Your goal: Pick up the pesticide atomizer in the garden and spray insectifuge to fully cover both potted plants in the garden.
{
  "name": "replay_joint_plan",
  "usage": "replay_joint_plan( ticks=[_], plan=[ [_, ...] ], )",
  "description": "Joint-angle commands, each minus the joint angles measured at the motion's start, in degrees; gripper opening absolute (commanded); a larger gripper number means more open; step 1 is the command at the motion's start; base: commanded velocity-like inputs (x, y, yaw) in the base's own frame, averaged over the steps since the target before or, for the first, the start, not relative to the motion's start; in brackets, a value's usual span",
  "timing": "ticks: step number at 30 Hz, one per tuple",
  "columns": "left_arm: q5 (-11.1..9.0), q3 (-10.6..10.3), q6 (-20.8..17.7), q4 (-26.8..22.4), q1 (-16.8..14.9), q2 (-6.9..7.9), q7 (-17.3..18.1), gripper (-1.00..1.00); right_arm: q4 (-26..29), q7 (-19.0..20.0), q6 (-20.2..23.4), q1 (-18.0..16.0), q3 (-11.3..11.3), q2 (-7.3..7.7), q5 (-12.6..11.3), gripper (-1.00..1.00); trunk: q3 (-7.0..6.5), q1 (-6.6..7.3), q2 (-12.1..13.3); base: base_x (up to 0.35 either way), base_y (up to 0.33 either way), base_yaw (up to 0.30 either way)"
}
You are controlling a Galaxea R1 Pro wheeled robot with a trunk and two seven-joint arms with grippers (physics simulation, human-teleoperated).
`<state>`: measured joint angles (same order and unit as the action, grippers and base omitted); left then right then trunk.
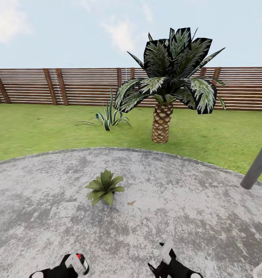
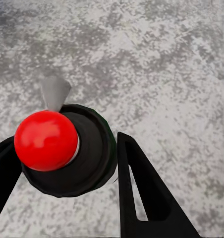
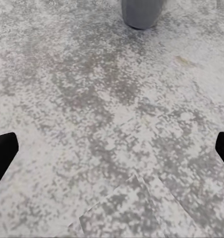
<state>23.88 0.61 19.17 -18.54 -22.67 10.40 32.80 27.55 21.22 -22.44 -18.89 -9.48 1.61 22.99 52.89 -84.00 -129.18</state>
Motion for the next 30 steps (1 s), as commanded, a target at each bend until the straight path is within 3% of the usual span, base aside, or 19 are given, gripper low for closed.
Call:
replay_joint_plan(
  ticks=[1, 5, 8, 13, 14, 17, 23, 29, 30],
  plan=[
    [1.39, 0.0, -0.89, -0.07, -1.26, 0.42, 3.08, -1.0, 0.15, 2.07, 0.28, -1.28, -0.07, -0.03, 0.78, 1.0, 0.07, 0.01, -0.02, 0.0, 0.0, 0.0],
    [5.36, -0.04, -2.71, -0.16, -5.69, 1.57, 13.71, -1.0, 0.47, 9.88, 1.09, -4.98, -0.09, -0.1, 1.19, 1.0, 0.07, 0.01, -0.02, 0.0, 0.0, 0.0],
    [8.31, 0.04, -3.35, -0.18, -7.31, 1.79, 17.69, -1.0, 1.37, 14.76, 1.22, -6.51, -0.1, -0.11, 1.24, 1.0, 0.07, 0.01, -0.02, 0.0, 0.0, 0.0],
    [12.13, -0.02, -3.9, -0.21, -8.42, 1.57, 19.8, -1.0, 3.03, 21.53, 1.27, -7.39, -0.1, -0.11, 1.27, 1.0, 0.07, 0.01, -0.02, 0.0, 0.0, 0.0],
    [14.08, -0.07, -3.91, -0.26, -8.5, 1.22, 20.02, -1.0, 3.17, 22.21, 1.26, -7.46, -0.1, -0.11, 1.27, 1.0, 0.07, 0.01, -0.02, 0.0, 0.0, 0.0],
    [16.6, -0.01, -3.98, -0.27, -8.53, 1.01, 20.09, -1.0, 3.35, 22.42, 1.3, -7.47, -0.24, -0.18, 1.34, 1.0, 0.07, 0.01, -0.02, 0.0, 0.0, 0.0],
    [17.6, -0.06, -3.9, -0.34, -8.53, 0.79, 20.27, -1.0, 4.0, 23.25, 1.34, -7.49, -0.35, -0.2, 1.36, 1.0, 0.07, 0.01, -0.02, 0.0, 0.0, 0.0],
    [17.76, -0.08, -3.88, -2.26, -8.52, 0.45, 22.76, -1.0, 4.79, 24.0, 1.35, -7.56, -0.36, -0.24, 1.34, 1.0, 0.07, 0.01, -0.02, 0.0, 0.0, 0.0],
    [17.75, -0.08, -3.88, -2.62, -8.52, 0.4, 23.07, -1.0, 4.93, 24.45, 1.35, -7.56, -0.38, -0.28, 1.35, -1.0, 0.07, 0.01, -0.02, 0.0, 0.0, 0.0]
  ],
)
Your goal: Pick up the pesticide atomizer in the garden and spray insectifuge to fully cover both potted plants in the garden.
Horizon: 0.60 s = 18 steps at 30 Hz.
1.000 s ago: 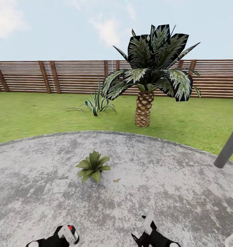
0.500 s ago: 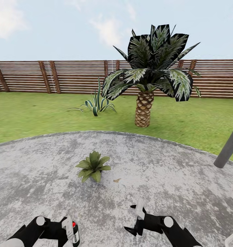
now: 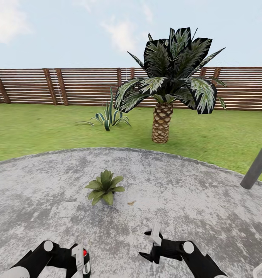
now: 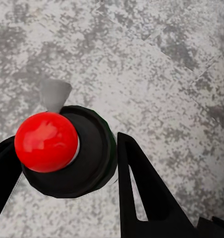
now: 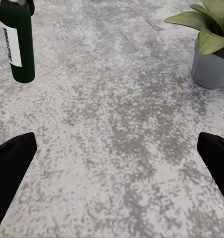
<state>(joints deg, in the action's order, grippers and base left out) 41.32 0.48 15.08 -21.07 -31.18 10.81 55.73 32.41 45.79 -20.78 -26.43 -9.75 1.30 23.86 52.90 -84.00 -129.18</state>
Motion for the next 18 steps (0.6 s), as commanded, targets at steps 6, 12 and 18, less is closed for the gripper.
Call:
replay_joint_plan(
  ticks=[6, 12, 18],
  plan=[
    [0.35, -4.1, 0.04, -0.76, -0.02, -1.55, 0.65, -1.0, 2.08, 4.72, 2.57, -0.02, -0.38, -1.66, 2.86, -1.0, 0.05, 0.01, -0.02, 0.0, 0.0, 0.0],
    [0.34, -5.97, 0.02, -1.85, -0.01, -2.99, 0.68, -1.0, 2.62, 5.24, 3.42, -0.03, -0.44, -2.98, 3.93, -1.0, 0.05, 0.01, -0.02, 0.0, 0.0, 0.0],
    [0.27, -6.22, 0.13, -2.03, 0.06, -4.7, 0.7, -1.0, 2.57, 5.31, 3.46, -0.03, -0.53, -4.29, 4.07, -1.0, 0.05, 0.01, -0.02, 0.0, 0.0, 0.0]
  ],
)
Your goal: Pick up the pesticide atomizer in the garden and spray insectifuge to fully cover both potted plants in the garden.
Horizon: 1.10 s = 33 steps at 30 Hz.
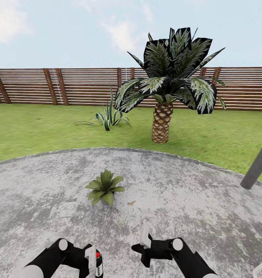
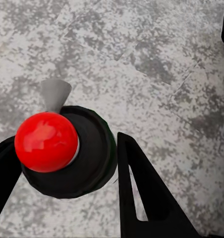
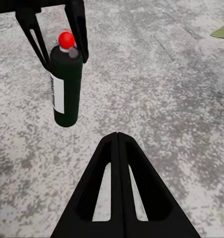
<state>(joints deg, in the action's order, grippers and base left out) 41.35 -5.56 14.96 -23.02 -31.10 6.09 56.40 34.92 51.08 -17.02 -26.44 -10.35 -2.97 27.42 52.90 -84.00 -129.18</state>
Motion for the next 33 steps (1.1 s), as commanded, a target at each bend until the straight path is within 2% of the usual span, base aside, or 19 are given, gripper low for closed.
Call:
replay_joint_plan(
  ticks=[1, 3, 6, 9, 17, 22, 27, 33],
  plan=[
    [0.27, -0.23, 0.29, -0.09, -0.01, -0.42, 0.03, -1.0, 0.06, 0.01, -0.3, -0.02, 0.07, -0.08, 0.52, -1.0, 0.05, 0.01, -0.02, 0.0, 0.0, 0.0],
    [0.27, -0.79, 0.28, -0.11, -0.06, -1.26, 0.04, -1.0, 0.06, 0.0, -0.3, -0.02, 0.07, -0.16, 0.52, -1.0, 0.05, 0.01, -0.02, 0.0, 0.0, 0.0],
    [0.35, -2.79, 0.21, -0.16, -0.08, -2.59, 0.03, -1.0, 0.04, -0.01, -0.3, -0.02, 0.05, -0.25, 0.52, -1.0, 0.05, 0.01, -0.02, 0.0, 0.0, 0.0],
    [0.33, -4.09, 0.17, -0.44, -0.09, -3.35, 0.03, -1.0, 0.03, -0.01, -0.3, -0.02, 0.0, -0.46, 0.56, -1.0, 0.05, 0.01, -0.02, 0.0, 0.0, 0.0],
    [0.28, -4.63, 0.05, -1.8, -0.09, -4.1, 0.03, -1.0, 0.05, -0.14, -0.21, -0.02, -3.14, -0.81, 1.93, -1.0, 0.05, 0.01, -0.02, 0.0, 0.0, 0.0],
    [0.24, -5.07, 0.13, -1.85, -0.05, -4.56, 0.03, -1.0, 0.06, -0.18, -0.16, -0.02, -3.42, -1.08, 2.01, -1.0, 0.05, 0.01, -0.02, 0.0, 0.0, 0.0],
    [0.14, -6.73, 0.15, -1.85, -0.02, -5.06, 0.04, -1.0, 0.06, -0.19, -0.19, -0.02, -3.45, -1.16, 2.08, -1.0, 0.05, 0.01, -0.02, 0.0, 0.0, 0.0],
    [0.14, -6.82, 0.16, -1.85, -0.01, -6.13, 0.03, -1.0, 0.06, -0.2, -0.21, -0.02, -3.45, -1.16, 2.11, -1.0, 0.05, 0.01, -0.02, 0.0, 0.0, 0.0]
  ],
)
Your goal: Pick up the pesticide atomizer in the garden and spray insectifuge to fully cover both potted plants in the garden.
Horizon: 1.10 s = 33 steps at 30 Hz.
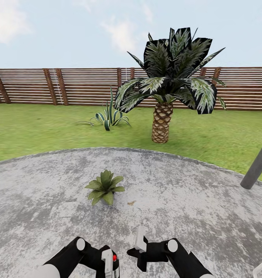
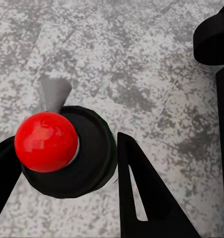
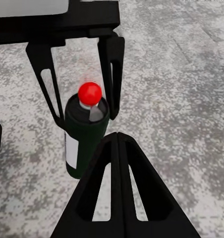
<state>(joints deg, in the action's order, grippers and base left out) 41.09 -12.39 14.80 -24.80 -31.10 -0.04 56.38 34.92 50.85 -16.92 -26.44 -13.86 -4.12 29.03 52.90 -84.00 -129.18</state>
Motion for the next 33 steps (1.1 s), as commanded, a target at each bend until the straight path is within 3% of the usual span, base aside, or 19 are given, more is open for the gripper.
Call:
replay_joint_plan(
  ticks=[1, 14, 33],
  plan=[
    [0.39, 0.0, 0.32, -0.07, -0.02, -0.18, 0.05, -1.0, 0.06, 0.0, -0.3, -0.02, 0.06, -0.01, 0.5, -1.0, 0.05, 0.01, -0.02, 0.0, 0.0, 0.0],
    [0.39, 0.01, 0.13, -0.07, 0.06, -2.37, -0.12, -1.0, 0.13, -0.05, -0.31, -0.02, 0.06, -0.01, 0.5, -1.0, 0.05, 0.01, -0.02, 0.0, 0.0, 0.0],
    [-0.01, 0.29, 0.14, -1.27, 0.43, -2.52, -0.64, -1.0, 0.4, -0.03, -0.26, -0.02, 0.06, -0.01, 0.42, -1.0, 0.05, 0.01, -0.02, 0.0, 0.0, 0.0]
  ],
)
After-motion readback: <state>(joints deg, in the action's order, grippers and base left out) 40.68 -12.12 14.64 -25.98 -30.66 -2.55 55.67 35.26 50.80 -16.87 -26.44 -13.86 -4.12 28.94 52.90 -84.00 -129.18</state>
